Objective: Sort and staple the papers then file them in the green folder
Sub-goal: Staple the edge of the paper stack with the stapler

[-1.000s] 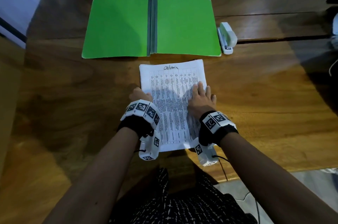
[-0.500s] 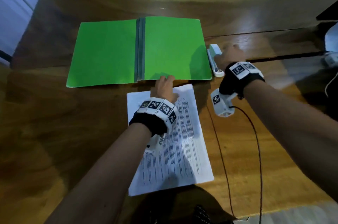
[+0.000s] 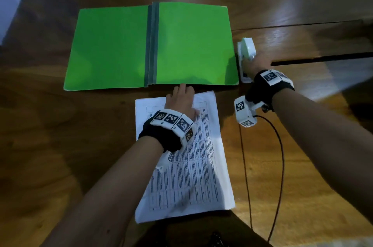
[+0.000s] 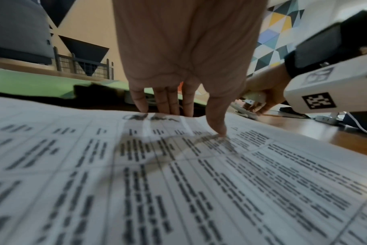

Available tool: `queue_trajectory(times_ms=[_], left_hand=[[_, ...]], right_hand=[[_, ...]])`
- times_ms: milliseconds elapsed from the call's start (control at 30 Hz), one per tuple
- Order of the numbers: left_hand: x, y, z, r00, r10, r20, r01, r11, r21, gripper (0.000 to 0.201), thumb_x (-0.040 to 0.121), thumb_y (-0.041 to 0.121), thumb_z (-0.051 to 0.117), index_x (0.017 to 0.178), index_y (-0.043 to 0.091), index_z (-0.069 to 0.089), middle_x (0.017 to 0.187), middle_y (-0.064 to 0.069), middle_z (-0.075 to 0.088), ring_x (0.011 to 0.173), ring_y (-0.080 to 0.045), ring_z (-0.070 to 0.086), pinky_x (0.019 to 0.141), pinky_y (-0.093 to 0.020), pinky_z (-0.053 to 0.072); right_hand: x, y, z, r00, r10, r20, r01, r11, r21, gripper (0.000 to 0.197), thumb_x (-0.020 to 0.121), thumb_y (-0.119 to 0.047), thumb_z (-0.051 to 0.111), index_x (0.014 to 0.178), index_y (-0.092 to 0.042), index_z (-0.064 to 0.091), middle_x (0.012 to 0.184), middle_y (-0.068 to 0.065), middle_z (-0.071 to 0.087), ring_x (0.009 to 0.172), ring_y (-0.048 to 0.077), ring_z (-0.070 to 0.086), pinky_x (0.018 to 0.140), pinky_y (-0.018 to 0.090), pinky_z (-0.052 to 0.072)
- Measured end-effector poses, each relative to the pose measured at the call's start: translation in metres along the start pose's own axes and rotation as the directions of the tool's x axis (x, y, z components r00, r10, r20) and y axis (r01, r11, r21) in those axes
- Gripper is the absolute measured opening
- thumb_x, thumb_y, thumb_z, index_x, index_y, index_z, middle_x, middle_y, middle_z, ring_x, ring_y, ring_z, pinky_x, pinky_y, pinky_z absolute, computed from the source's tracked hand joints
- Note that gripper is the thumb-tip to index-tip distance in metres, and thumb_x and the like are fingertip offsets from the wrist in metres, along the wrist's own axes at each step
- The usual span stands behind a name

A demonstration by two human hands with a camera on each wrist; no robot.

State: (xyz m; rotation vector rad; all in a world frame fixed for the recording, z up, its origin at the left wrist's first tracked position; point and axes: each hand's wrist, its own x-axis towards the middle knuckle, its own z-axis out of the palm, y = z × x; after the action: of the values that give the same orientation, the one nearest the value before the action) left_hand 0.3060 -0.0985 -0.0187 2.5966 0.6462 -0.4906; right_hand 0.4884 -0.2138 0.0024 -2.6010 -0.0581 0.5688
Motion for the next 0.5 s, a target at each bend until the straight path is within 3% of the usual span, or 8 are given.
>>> queue_trajectory(times_ms=[33,133,167,267,333,400,500], left_hand=[[-0.003,-0.004,-0.001,1.0,-0.009,-0.019,0.008,1.0,-0.03,0.059,0.082,0.03,0.066,0.132,0.012,0.038,0.138,-0.01,0.037,0.131,-0.027,0.033,0.107,-0.044,0.031],[-0.015,-0.022,-0.002,0.99,-0.087,-0.113,0.071,0.988,-0.138,0.055,0.084,0.026,0.063,0.132,0.013,0.039,0.139,-0.009,0.038,0.131,-0.026,0.034,0.107,-0.042,0.032],[-0.02,-0.03,-0.002,0.982,-0.129,-0.141,0.105,0.981,-0.166,0.054,0.085,0.026,0.063,0.132,0.013,0.039,0.139,-0.01,0.038,0.131,-0.027,0.034,0.107,-0.041,0.033],[-0.036,-0.051,-0.004,0.943,-0.262,-0.205,0.207,0.945,-0.255,0.055,0.084,0.027,0.065,0.131,0.012,0.041,0.138,-0.011,0.039,0.13,-0.027,0.035,0.107,-0.041,0.034],[-0.048,-0.061,-0.005,0.9,-0.368,-0.233,0.293,0.907,-0.301,0.058,0.082,0.031,0.066,0.13,0.011,0.042,0.139,-0.013,0.039,0.13,-0.029,0.034,0.107,-0.042,0.033],[-0.059,-0.069,-0.005,0.829,-0.521,-0.206,0.428,0.826,-0.368,0.066,0.08,0.033,0.069,0.133,0.008,0.038,0.141,-0.016,0.034,0.133,-0.032,0.03,0.107,-0.045,0.031],[-0.073,-0.077,-0.001,0.732,-0.675,-0.094,0.586,0.694,-0.418,0.083,0.075,0.04,0.071,0.134,-0.002,0.031,0.143,-0.021,0.027,0.134,-0.035,0.025,0.106,-0.045,0.03]], right_hand=[[-0.004,0.003,-0.002,1.0,0.002,-0.009,-0.002,0.998,0.066,0.044,0.092,-0.027,0.049,0.125,0.003,0.046,0.127,0.021,0.056,0.114,0.034,0.056,0.081,0.032,0.047],[-0.021,0.012,-0.012,0.998,-0.052,0.027,0.038,0.92,0.391,0.046,0.086,-0.026,0.052,0.126,-0.004,0.043,0.125,0.018,0.055,0.111,0.033,0.055,0.094,0.045,0.049],[-0.03,0.013,-0.016,0.996,-0.085,0.023,0.063,0.869,0.491,0.046,0.086,-0.021,0.052,0.127,-0.005,0.041,0.122,0.015,0.054,0.108,0.03,0.056,0.089,0.045,0.052],[-0.061,0.006,-0.022,0.982,-0.188,-0.034,0.163,0.731,0.662,0.04,0.086,-0.008,0.05,0.125,-0.008,0.041,0.107,0.004,0.054,0.086,0.014,0.057,0.058,0.021,0.05],[-0.087,-0.004,-0.02,0.974,-0.225,-0.034,0.168,0.612,0.773,0.035,0.085,-0.004,0.051,0.117,-0.013,0.041,0.101,-0.001,0.055,0.084,0.009,0.057,0.057,0.019,0.049],[-0.11,-0.011,-0.008,0.973,-0.228,0.03,0.098,0.528,0.844,0.035,0.085,-0.004,0.05,0.118,-0.013,0.04,0.101,-0.004,0.055,0.089,0.011,0.057,0.064,0.026,0.055],[-0.139,-0.021,0.02,0.96,-0.206,0.19,-0.037,0.58,0.814,0.044,0.088,-0.012,0.05,0.13,-0.005,0.042,0.092,-0.002,0.054,0.082,0.012,0.056,0.057,0.026,0.055]])
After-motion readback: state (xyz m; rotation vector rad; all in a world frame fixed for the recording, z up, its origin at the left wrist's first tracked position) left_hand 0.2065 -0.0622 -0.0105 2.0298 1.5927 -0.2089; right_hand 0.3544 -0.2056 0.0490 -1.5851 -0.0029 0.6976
